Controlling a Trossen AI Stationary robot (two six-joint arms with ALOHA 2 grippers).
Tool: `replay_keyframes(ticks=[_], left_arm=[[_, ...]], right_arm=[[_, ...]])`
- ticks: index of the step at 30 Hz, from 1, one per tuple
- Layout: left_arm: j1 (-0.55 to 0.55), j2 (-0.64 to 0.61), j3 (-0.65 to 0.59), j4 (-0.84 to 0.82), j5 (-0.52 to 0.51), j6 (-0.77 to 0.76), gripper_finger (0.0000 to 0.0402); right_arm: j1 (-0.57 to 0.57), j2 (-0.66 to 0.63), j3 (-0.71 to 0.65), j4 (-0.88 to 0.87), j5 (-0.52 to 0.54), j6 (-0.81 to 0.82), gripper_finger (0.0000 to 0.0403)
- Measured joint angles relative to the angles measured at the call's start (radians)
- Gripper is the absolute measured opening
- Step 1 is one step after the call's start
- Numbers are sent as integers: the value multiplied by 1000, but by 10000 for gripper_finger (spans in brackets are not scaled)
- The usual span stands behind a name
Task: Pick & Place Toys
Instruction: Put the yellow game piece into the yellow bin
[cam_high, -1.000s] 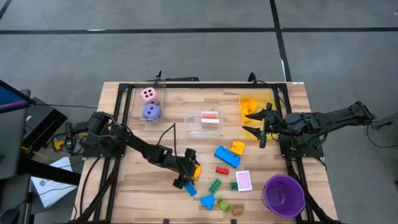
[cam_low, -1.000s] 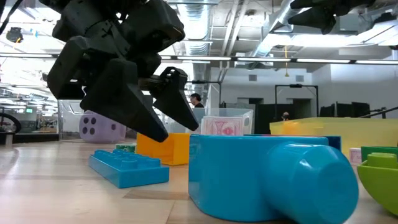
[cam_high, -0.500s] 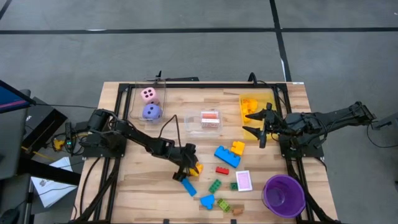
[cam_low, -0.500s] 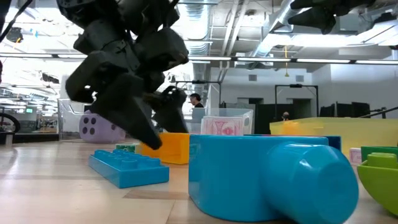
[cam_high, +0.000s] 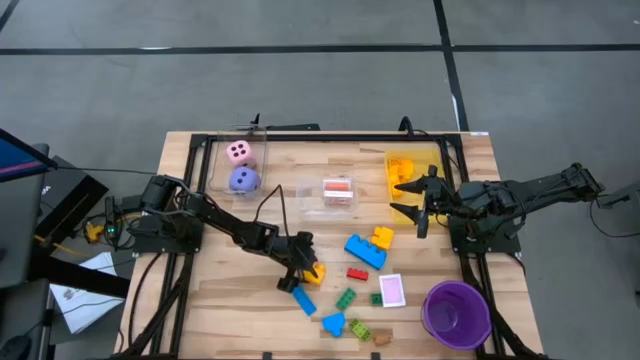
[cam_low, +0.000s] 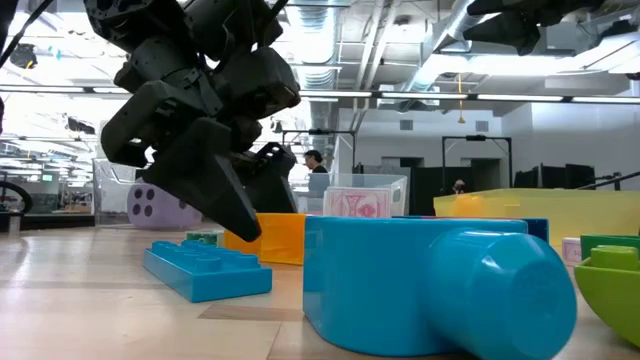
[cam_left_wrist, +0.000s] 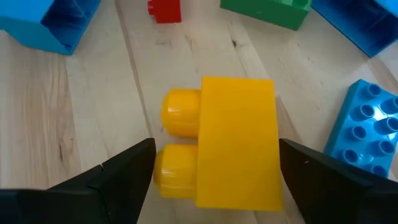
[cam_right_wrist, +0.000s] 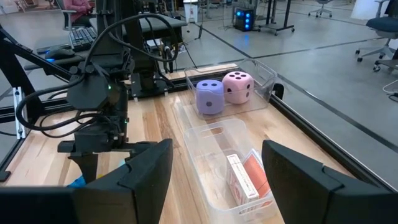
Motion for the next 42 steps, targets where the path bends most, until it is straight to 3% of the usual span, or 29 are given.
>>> replay_keyframes(ticks=[13,21,25,31,36,42], left_arm=[[-3,0,-17,3,-3,-75,263],[3,0,-19,151,-2,-132,265],[18,0,-19,280,52,-183,266],[45,0,-19,430,129,-293,266],[45,0,-19,488,185,-334,266],[49,0,-18,519,188,-398,267]], right_arm=[[0,2,0,-9,-16,-15,240],[37,46,0,52,-148,-132,240],[115,140,0,200,-222,-284,240],[204,332,28,402,-138,-488,240],[222,524,171,377,-81,-523,240],[241,756,424,118,-74,-473,240]])
